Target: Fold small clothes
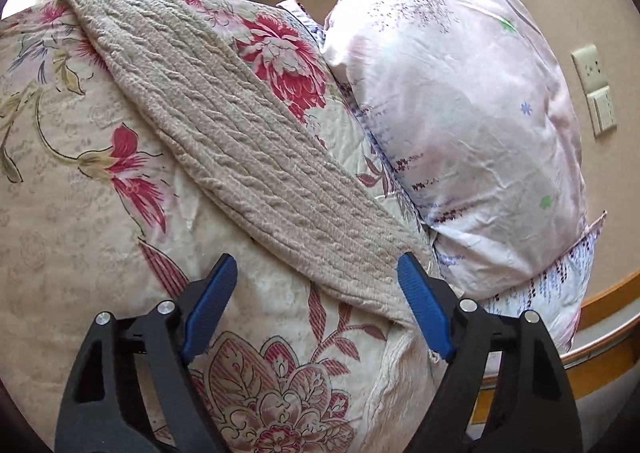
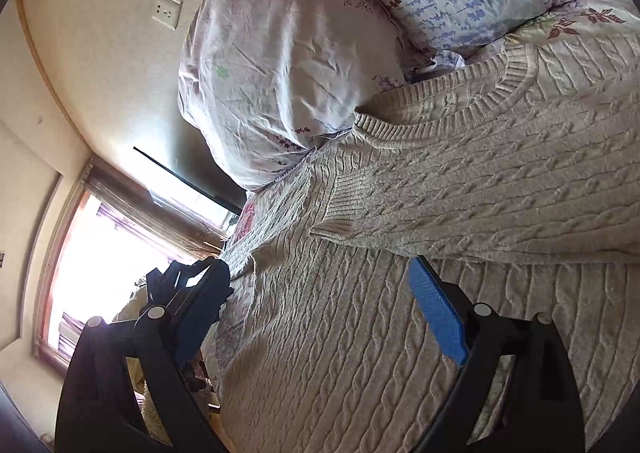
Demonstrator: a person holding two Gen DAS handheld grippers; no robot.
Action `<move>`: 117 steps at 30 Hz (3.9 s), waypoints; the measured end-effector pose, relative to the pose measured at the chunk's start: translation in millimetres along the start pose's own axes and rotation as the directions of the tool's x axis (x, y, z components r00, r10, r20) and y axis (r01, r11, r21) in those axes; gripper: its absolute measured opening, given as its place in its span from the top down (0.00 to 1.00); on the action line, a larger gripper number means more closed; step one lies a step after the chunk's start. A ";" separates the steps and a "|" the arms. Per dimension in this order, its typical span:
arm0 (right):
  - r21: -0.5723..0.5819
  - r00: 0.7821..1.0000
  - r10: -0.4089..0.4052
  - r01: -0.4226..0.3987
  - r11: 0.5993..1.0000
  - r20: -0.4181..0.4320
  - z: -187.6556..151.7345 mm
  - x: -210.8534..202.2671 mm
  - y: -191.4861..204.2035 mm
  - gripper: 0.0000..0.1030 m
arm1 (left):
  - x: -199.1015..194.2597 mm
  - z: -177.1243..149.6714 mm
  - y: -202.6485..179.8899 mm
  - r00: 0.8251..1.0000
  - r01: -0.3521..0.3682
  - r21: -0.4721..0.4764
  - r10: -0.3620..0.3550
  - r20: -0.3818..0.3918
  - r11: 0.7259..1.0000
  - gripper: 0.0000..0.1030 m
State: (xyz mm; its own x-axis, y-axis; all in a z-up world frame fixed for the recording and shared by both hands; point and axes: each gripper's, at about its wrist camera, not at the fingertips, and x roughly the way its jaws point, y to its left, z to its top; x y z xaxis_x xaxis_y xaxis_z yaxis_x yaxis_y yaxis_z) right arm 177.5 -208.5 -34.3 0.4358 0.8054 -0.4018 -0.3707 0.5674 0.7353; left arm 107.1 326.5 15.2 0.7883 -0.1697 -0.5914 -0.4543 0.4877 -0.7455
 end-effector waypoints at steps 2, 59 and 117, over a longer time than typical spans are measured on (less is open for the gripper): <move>-0.005 1.000 0.007 -0.007 1.000 0.004 -0.4 0.6 1.4 0.10 | 3.2 8.3 3.7 1.000 -0.006 -0.056 0.007 0.015 0.998 0.28; -0.089 0.986 -0.010 0.025 0.996 0.166 7.9 -40.4 10.8 0.10 | 68.5 -70.5 -63.0 0.990 0.017 0.064 -0.008 -0.141 0.998 0.85; 0.173 0.890 -0.444 0.424 0.889 0.104 70.4 -102.7 -95.6 0.54 | 95.9 -137.4 -188.7 0.976 -0.058 0.761 0.198 -0.094 0.647 0.29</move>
State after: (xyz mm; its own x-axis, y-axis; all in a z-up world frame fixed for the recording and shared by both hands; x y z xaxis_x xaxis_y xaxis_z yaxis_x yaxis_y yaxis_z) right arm 225.9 -357.5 -24.9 0.6377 0.4469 -0.6274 -0.0032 0.8160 0.5780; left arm 211.4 100.5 56.9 0.6403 -0.1493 -0.7535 -0.0240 0.9766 -0.2139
